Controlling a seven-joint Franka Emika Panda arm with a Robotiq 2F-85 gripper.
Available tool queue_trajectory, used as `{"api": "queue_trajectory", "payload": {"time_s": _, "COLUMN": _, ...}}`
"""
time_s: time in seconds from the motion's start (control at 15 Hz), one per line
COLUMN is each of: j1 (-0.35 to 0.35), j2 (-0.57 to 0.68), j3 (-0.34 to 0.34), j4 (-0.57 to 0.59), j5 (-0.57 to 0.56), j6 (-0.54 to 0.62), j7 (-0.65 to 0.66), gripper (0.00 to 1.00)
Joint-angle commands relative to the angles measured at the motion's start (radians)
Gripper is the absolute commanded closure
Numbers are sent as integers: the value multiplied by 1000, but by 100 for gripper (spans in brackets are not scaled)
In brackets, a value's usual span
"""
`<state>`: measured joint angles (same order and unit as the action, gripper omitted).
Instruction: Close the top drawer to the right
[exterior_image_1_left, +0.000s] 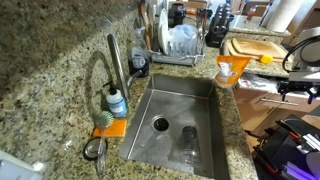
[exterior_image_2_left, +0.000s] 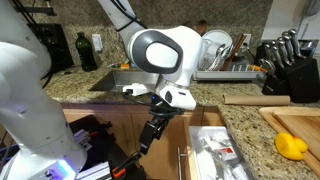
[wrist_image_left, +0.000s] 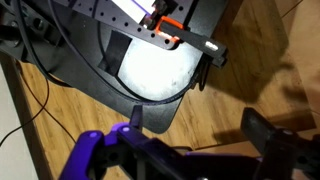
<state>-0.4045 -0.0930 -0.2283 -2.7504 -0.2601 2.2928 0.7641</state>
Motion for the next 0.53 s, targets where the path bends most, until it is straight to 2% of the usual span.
{"api": "queue_trajectory", "payload": {"time_s": 0.0, "j1": 28, "j2": 57, "j3": -30, "j4": 17, "j5": -1, "j6": 42, "j7": 30, "gripper": 0}}
{"api": "queue_trajectory", "payload": {"time_s": 0.2, "j1": 52, "j2": 185, "j3": -53, "j4": 67, "j5": 8, "j6": 102, "j7": 56, "gripper": 0}}
{"api": "queue_trajectory", "payload": {"time_s": 0.47, "j1": 25, "j2": 318, "j3": -126, "j4": 142, "j5": 132, "j6": 306, "j7": 84, "gripper": 0}}
